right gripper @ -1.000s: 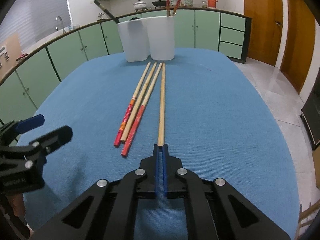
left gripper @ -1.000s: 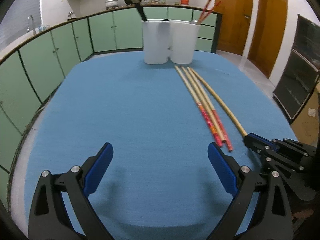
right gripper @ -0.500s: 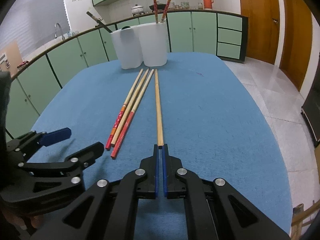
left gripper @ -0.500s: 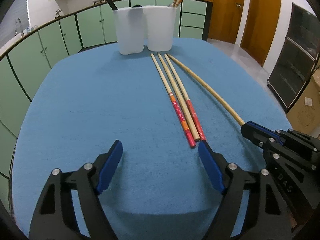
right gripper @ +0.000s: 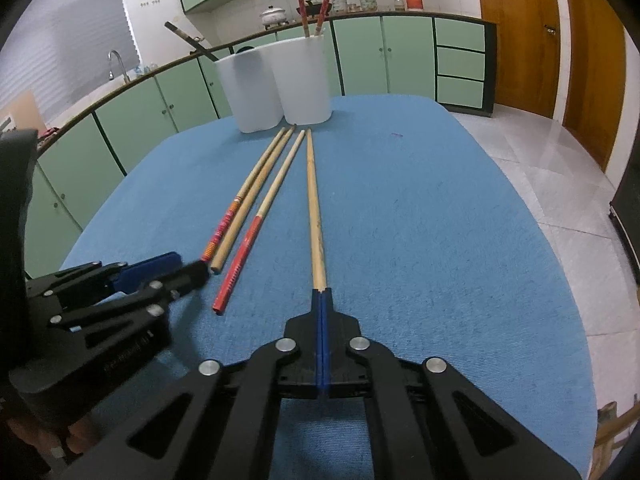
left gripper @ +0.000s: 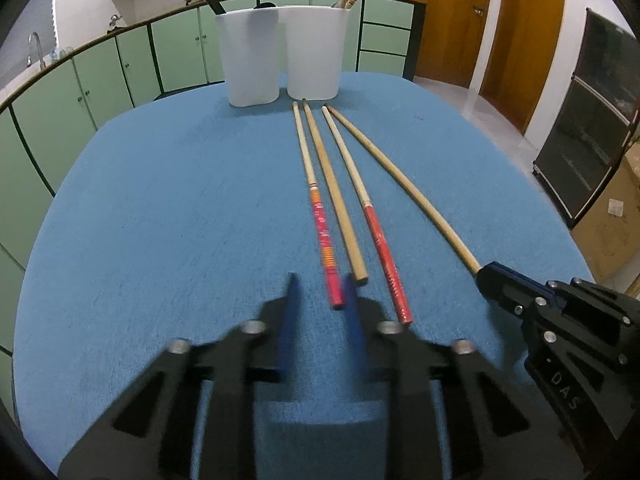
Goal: Organize utensils
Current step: 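Grasp a red-patterned chopstick with the left tool while the right tool holds its chopstick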
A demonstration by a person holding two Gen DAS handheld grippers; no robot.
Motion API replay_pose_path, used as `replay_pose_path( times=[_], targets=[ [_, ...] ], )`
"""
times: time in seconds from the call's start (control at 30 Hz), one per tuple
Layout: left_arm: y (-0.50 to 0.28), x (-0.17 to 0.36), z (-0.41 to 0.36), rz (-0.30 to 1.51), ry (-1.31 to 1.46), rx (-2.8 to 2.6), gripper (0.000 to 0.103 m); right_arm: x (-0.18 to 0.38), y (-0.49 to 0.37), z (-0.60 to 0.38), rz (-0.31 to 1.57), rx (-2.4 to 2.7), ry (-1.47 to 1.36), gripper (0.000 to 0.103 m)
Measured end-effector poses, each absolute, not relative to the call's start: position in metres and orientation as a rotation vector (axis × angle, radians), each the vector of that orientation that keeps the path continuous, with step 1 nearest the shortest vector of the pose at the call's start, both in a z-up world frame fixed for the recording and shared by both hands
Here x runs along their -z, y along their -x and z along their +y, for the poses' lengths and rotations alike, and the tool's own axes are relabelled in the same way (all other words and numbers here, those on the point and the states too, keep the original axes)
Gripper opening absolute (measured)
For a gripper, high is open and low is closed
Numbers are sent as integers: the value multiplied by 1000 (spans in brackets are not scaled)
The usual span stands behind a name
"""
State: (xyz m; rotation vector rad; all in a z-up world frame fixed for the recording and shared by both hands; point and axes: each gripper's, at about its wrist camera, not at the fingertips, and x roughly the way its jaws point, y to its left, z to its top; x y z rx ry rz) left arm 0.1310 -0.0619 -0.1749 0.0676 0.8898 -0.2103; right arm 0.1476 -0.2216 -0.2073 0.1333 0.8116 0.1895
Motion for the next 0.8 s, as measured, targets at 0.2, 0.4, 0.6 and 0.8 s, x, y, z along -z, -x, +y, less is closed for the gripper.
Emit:
replay_pose_path(
  times=[0.2,0.4,0.6,0.8],
  targets=[
    [-128,172,-47,878,-55,185,5,208,-148,-221,812,-199,-138,0],
    [-124,172,-32,892,-33,160,8,206,-144,-226,801,-217,-160,5],
    [-120,171,-26,878,-28,145,33,209,-136,-229,805,-243,-144,8],
    [-118,172,-20,874,-17,147,39,208,-137,-224,803,-254,-125,13]
  ],
)
